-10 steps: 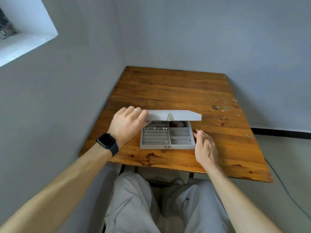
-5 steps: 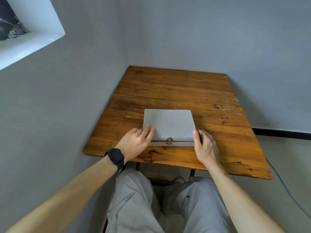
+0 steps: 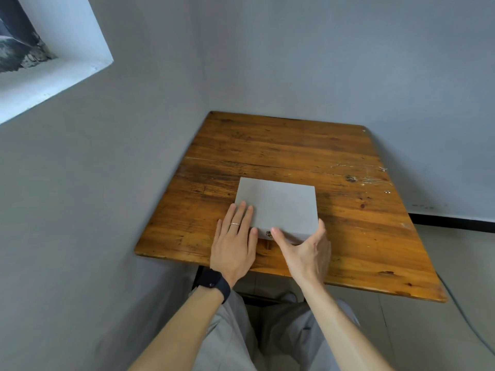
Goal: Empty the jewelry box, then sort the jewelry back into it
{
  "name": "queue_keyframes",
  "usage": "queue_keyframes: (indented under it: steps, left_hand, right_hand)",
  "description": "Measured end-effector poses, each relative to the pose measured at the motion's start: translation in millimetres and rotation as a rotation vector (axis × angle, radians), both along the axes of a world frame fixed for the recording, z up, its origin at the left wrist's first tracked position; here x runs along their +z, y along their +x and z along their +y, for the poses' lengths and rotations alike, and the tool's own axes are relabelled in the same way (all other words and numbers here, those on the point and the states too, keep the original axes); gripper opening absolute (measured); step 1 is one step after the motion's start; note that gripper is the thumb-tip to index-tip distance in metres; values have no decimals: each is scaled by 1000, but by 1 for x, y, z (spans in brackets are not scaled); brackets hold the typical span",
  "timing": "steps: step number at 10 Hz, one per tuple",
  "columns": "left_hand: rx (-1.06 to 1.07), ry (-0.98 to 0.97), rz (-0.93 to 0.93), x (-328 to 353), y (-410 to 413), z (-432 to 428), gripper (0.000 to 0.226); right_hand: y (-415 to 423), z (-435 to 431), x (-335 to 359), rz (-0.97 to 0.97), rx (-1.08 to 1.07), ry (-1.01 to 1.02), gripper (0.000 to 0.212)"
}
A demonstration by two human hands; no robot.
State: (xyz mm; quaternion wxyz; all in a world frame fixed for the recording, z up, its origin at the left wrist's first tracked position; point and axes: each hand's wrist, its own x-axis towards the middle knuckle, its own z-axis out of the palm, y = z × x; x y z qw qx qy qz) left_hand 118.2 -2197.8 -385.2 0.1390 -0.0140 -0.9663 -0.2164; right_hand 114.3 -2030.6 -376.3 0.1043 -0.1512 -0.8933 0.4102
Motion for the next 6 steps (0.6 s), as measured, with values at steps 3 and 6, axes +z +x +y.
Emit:
queue_keyframes:
  steps: [3, 6]
  left_hand:
    - [-3, -147, 5, 23, -23, 4, 59]
    - [-34, -199, -65, 27, -39, 18, 63]
  right_hand:
    - [9, 11, -18, 141, 128, 335, 116]
    - [-2, 21, 7, -54, 244, 167, 87]
